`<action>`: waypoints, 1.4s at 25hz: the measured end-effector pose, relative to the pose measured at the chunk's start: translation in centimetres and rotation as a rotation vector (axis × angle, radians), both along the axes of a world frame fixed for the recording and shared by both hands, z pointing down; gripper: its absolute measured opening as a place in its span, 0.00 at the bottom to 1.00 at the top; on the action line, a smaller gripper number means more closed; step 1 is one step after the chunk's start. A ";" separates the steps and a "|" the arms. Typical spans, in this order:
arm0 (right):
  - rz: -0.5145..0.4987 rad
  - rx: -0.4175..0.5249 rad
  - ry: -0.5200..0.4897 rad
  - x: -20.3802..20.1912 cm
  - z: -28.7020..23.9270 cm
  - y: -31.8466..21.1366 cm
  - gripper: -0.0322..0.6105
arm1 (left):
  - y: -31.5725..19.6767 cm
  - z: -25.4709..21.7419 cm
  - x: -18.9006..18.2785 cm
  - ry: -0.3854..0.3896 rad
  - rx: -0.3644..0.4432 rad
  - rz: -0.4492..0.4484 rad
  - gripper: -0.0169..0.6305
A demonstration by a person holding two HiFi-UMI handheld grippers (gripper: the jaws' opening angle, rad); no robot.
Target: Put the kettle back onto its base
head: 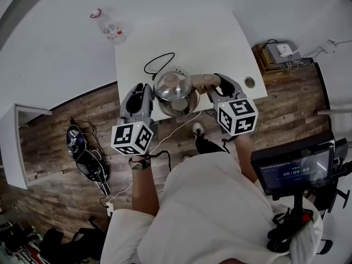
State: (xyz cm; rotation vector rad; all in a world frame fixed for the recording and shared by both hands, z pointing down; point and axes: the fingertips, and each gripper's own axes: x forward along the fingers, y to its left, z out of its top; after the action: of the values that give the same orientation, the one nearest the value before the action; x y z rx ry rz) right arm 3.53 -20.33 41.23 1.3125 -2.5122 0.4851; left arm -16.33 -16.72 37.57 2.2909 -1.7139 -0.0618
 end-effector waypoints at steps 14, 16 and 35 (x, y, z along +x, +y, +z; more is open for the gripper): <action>-0.030 -0.008 0.042 -0.6 3.5 -2.3 0.28 | -1.7 4.2 -0.4 -0.005 -0.076 -0.020 0.15; -0.040 -0.016 0.052 -0.8 4.3 -3.2 0.28 | -2.6 5.1 -0.5 -0.008 -0.093 -0.023 0.15; -0.067 -0.075 0.117 -1.8 12.7 -7.4 0.27 | -6.9 13.5 -1.6 0.034 -0.258 -0.040 0.15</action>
State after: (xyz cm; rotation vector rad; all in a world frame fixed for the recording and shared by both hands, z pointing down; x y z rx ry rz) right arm 1.69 -27.70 53.96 1.1896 -2.4100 0.4686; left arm -17.88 -23.62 51.07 2.0582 -1.6447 0.1058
